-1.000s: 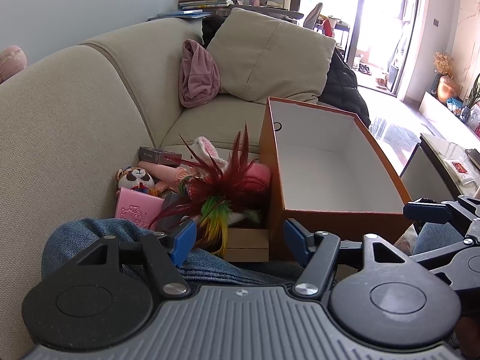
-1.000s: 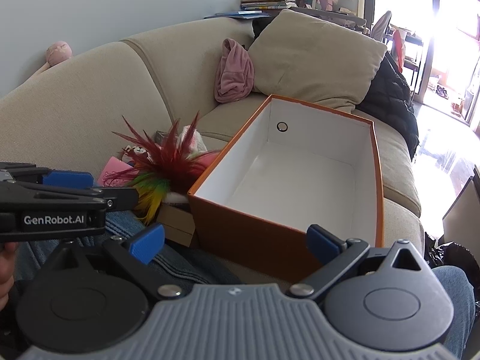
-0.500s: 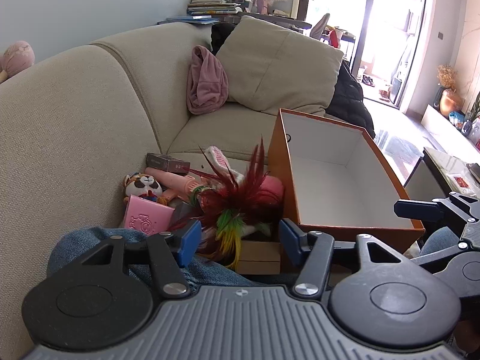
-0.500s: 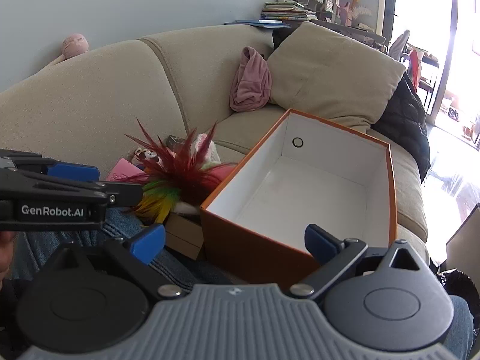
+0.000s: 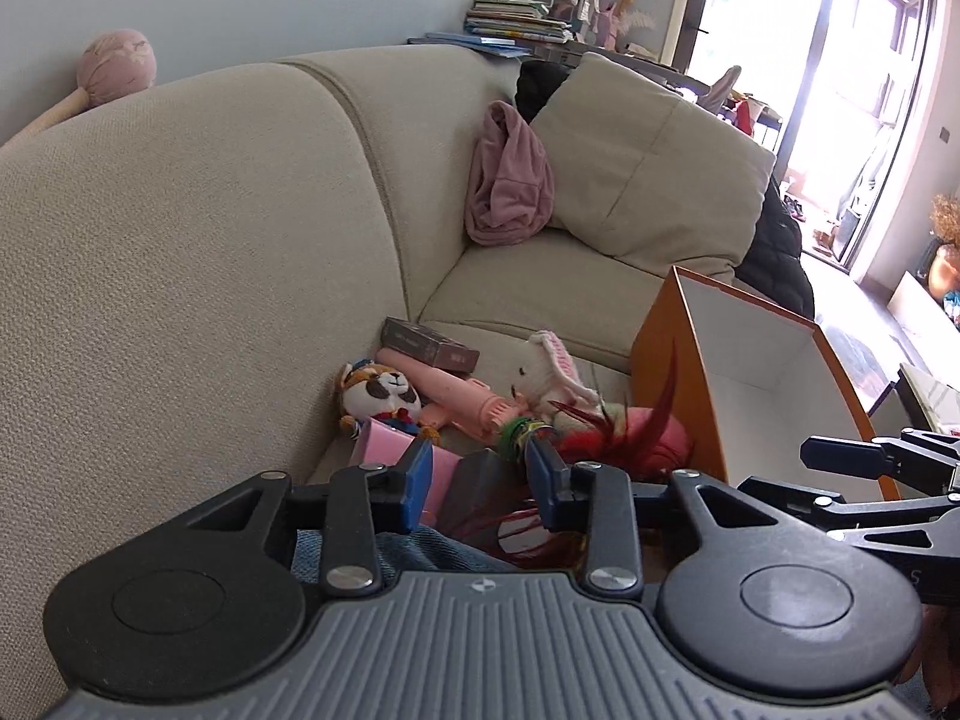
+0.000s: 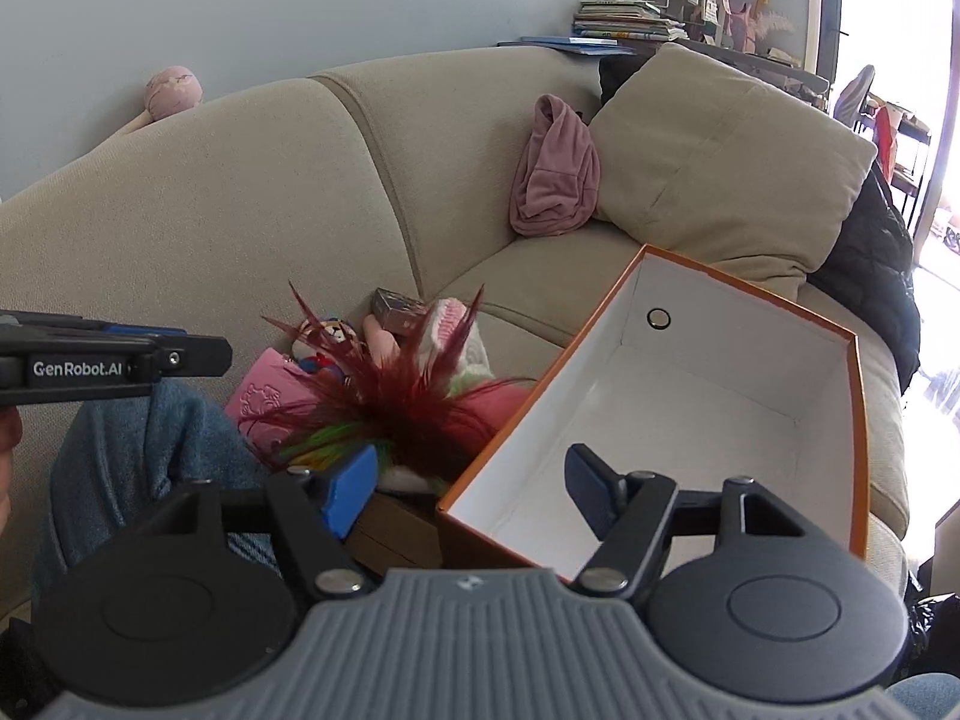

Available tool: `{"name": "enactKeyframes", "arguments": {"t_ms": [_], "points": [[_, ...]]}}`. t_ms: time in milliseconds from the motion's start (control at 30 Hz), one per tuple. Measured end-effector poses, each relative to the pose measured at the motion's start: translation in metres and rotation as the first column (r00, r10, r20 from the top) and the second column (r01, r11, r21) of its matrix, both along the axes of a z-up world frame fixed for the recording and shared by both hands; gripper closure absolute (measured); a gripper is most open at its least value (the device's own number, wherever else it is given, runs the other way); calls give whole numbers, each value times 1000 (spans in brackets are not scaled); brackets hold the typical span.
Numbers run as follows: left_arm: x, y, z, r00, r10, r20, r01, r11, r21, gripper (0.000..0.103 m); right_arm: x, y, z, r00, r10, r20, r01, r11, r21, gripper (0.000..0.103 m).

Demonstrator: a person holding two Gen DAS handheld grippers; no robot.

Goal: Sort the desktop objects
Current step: 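Move both grippers toward the toy pile beside the orange box, then grasp the red panda plush with left gripper while right grasps the white knitted bunny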

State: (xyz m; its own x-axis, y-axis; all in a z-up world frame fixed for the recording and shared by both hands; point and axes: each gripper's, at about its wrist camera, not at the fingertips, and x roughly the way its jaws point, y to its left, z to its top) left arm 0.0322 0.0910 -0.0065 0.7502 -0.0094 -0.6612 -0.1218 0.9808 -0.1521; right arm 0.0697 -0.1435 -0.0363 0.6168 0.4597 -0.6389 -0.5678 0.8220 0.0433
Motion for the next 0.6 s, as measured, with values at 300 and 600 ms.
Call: {"name": "enactKeyframes", "arguments": {"t_ms": [300, 600], "points": [[18, 23, 0, 998, -27, -63, 27, 1000, 0, 64, 31, 14, -7, 994, 78, -80, -75, 997, 33, 54], [49, 27, -1, 992, -63, -105, 60, 998, -28, 70, 65, 31, -5, 988, 102, -119, -100, 995, 19, 70]]}}
